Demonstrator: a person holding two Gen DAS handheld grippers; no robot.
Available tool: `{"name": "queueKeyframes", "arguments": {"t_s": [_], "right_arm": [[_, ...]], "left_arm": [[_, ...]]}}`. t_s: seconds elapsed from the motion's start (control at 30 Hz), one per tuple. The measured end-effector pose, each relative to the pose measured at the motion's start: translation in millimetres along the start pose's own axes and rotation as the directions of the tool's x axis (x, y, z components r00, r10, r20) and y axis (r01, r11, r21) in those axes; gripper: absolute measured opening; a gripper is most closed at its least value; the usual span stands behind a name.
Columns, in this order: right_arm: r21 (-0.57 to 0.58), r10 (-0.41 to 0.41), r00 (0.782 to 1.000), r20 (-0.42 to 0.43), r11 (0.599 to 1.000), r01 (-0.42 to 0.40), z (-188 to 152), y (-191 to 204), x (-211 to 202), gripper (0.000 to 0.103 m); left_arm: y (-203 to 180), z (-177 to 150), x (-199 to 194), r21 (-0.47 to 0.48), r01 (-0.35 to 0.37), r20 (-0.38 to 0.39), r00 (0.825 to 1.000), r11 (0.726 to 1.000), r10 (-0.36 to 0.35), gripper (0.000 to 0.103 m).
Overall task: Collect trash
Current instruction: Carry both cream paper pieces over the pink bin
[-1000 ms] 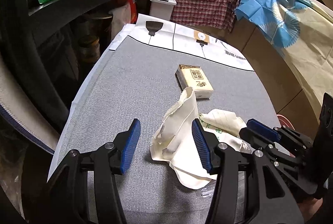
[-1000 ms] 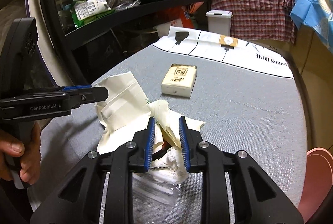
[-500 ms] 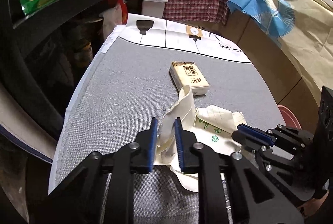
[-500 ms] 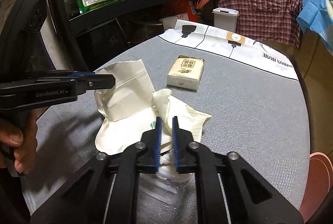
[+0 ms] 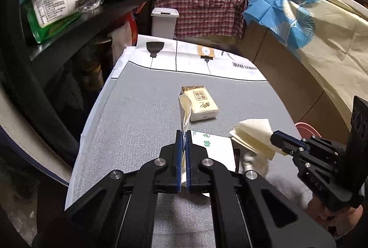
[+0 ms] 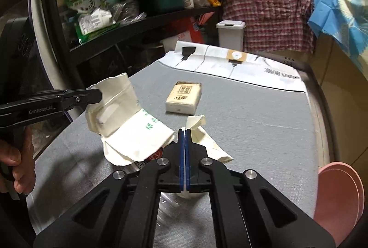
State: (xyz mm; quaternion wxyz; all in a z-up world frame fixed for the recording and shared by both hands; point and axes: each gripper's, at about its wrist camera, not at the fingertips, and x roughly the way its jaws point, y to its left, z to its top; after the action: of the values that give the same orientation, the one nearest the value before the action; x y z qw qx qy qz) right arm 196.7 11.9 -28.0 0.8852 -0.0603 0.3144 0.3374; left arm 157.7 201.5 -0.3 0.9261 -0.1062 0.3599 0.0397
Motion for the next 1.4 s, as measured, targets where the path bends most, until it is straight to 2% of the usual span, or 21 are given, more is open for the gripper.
{"name": "queueKeyframes", "arguments": {"t_s": [0.33,0.73,1.07,1.4], "right_arm": [[0.092,-0.042,0.998,0.051,0.995,0.037,-2,-25,-33,0.001],[0.114,-0.09,0.993,0.071,0.99,0.081,-6,-35,-63,0.001],[0.142,-0.149,0.982,0.116,0.981,0.132,-6,-38,-110,0.001],[0.166,-0.225,0.964,0.145,0.966,0.2,-13,-61,-165,0.001]], "left_arm": [[-1,1,-18,-0.007,-0.006,0.045,0.999,1.0,0.006,0.002],[-17,-1,-34,0.017,0.024,0.073,0.997,1.0,-0.025,0.002],[-28,-2,-46,0.037,0.059,0.097,0.993,0.998,-0.062,0.002],[-45,-7,-53,0.084,0.077,0.11,0.99,0.994,-0.086,0.002]]}}
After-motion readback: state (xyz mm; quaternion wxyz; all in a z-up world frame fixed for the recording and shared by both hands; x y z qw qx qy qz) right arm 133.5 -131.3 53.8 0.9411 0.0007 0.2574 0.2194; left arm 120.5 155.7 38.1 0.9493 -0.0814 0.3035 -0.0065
